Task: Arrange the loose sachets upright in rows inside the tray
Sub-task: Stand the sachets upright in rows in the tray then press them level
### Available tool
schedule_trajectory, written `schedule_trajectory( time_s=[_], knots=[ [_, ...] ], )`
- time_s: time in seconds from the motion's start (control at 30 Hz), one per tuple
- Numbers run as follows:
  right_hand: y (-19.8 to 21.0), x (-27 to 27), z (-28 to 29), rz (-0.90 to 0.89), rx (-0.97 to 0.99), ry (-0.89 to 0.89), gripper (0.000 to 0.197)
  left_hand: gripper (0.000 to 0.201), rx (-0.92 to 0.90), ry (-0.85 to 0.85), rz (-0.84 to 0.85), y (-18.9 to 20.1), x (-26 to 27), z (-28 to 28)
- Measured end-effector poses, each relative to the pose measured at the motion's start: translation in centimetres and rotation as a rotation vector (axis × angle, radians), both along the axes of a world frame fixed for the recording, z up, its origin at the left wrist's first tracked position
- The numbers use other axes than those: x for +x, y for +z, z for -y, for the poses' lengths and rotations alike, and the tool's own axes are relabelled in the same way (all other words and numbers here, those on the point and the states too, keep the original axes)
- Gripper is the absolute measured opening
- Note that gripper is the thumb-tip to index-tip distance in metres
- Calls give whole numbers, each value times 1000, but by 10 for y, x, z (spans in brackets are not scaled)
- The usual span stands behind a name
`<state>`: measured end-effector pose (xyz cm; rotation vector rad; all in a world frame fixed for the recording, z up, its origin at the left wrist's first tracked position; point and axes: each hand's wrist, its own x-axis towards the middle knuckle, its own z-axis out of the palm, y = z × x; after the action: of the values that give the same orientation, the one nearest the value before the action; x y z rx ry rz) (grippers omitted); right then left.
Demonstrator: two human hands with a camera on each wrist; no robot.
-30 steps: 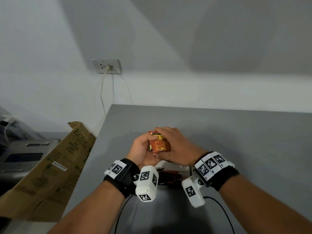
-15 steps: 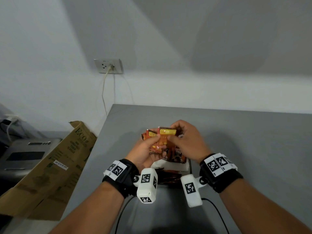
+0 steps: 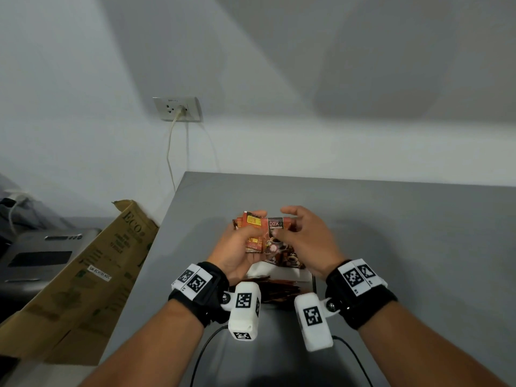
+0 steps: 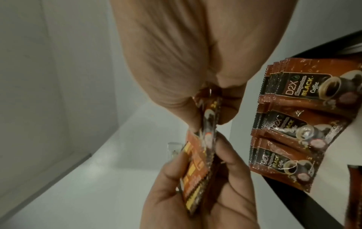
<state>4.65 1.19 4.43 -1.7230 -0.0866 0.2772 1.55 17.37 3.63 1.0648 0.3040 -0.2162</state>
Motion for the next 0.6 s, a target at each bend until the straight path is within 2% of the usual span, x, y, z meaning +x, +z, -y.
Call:
schedule_trajectory(
  time_s=[0.07,0.17,0.23,0.3,0.37,0.43,0.5,0.53,0.6],
  knots=[
    [0,3,0,-74,80,-51,27,37,-34,12,-21,0,0,-1],
    [7,4,1,-270,368,-14,18,36,44,27,9,-1,-2,-2],
    [10,2,-1,-347,386,54,15,41,104,23,33,-3,-2,-1],
    [10,0,-4,-346,345,57,12,41,135,21,46,-5,-2,0],
    [11,1,-5,-168,241,-6,15,29,108,15,25,-5,-2,1],
    [14,3,0,135,-6,-32,19,12,8,39,-52,-4,-1,-2],
    [17,1,5,347,-217,87,25,18,-51,76,-116,-2,-1,-5],
    [16,-1,6,380,-261,176,27,20,-40,100,-109,-2,1,-6],
    [11,-8,9,351,-262,290,35,45,37,164,-64,0,4,-9]
  ],
)
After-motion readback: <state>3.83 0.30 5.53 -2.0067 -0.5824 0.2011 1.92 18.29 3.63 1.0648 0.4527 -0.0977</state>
